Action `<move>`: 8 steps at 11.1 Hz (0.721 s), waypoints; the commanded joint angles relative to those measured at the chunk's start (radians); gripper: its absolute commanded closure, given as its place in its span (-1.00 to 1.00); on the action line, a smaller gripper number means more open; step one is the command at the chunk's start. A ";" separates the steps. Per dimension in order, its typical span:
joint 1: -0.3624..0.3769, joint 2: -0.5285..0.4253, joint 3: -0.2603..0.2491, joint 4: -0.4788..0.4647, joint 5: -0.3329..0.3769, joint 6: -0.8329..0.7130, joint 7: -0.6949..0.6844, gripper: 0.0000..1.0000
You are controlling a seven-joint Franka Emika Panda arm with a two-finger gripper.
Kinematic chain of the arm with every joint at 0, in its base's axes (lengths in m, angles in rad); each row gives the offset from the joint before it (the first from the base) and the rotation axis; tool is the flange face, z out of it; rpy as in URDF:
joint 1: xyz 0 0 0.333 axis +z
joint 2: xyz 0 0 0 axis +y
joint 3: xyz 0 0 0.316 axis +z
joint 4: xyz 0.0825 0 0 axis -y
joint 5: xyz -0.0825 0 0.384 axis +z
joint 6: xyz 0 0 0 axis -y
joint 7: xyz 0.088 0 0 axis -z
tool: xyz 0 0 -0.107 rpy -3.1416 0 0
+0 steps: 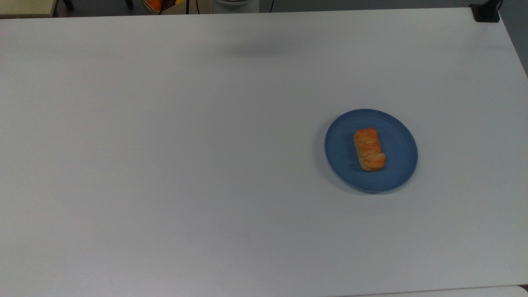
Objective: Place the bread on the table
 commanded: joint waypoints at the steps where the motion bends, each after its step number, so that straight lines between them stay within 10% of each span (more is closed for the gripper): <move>1: -0.001 -0.004 -0.005 0.009 -0.001 -0.006 -0.030 -1.00; 8: 0.038 0.034 0.011 0.006 0.006 0.057 -0.018 -1.00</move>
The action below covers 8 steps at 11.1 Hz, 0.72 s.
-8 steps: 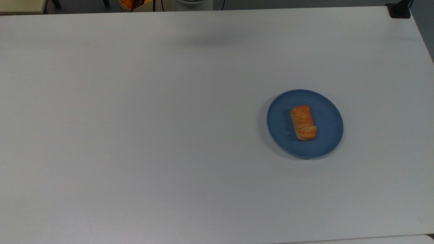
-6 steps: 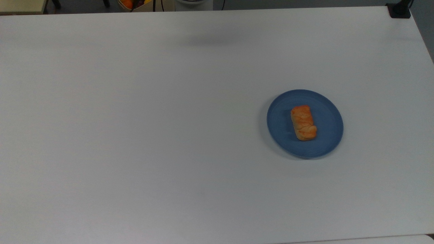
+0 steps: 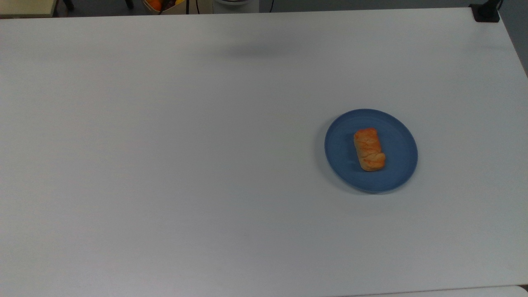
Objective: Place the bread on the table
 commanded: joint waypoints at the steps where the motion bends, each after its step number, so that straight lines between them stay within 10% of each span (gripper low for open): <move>1: 0.058 0.040 0.014 0.007 0.012 0.055 0.055 -1.00; 8: 0.296 0.142 0.020 0.007 0.069 0.327 0.359 -1.00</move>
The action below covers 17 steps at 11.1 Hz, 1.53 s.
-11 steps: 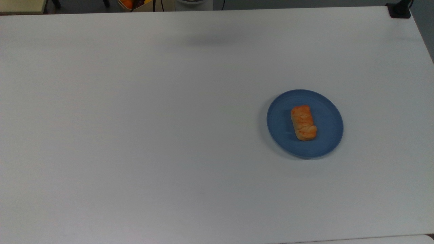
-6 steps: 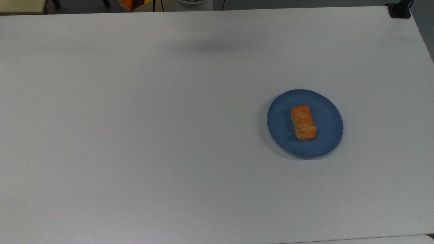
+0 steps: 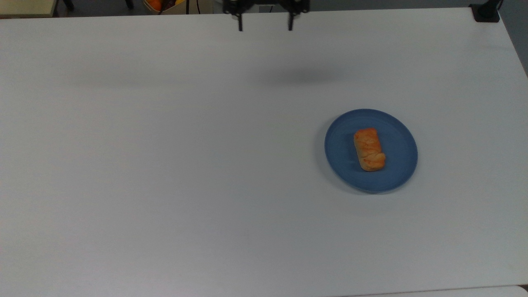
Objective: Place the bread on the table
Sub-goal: 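Move the open gripper over the orange bread on the blue plate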
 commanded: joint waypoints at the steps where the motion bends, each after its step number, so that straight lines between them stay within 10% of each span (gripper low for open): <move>1: 0.114 0.056 -0.009 0.007 0.015 0.148 0.132 -1.00; 17: 0.285 0.518 -0.011 0.139 -0.137 0.570 0.376 -1.00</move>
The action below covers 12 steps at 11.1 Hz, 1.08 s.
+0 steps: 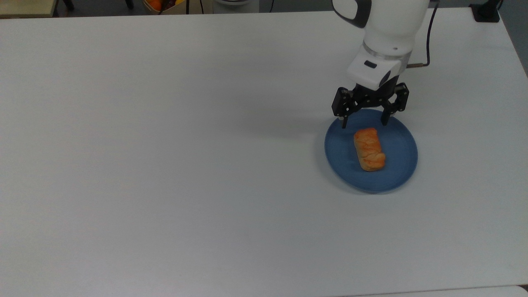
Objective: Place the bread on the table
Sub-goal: 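Move the open gripper over the orange bread on the blue plate, then lower the gripper and close it around the orange bread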
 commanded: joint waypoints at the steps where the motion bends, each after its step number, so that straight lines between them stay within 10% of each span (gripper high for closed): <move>1: 0.016 0.106 -0.014 0.083 -0.023 0.040 0.086 -1.00; 8: 0.020 0.166 -0.014 0.084 -0.023 0.149 0.117 -1.00; 12: 0.020 0.167 -0.014 0.084 -0.022 0.149 0.114 -0.51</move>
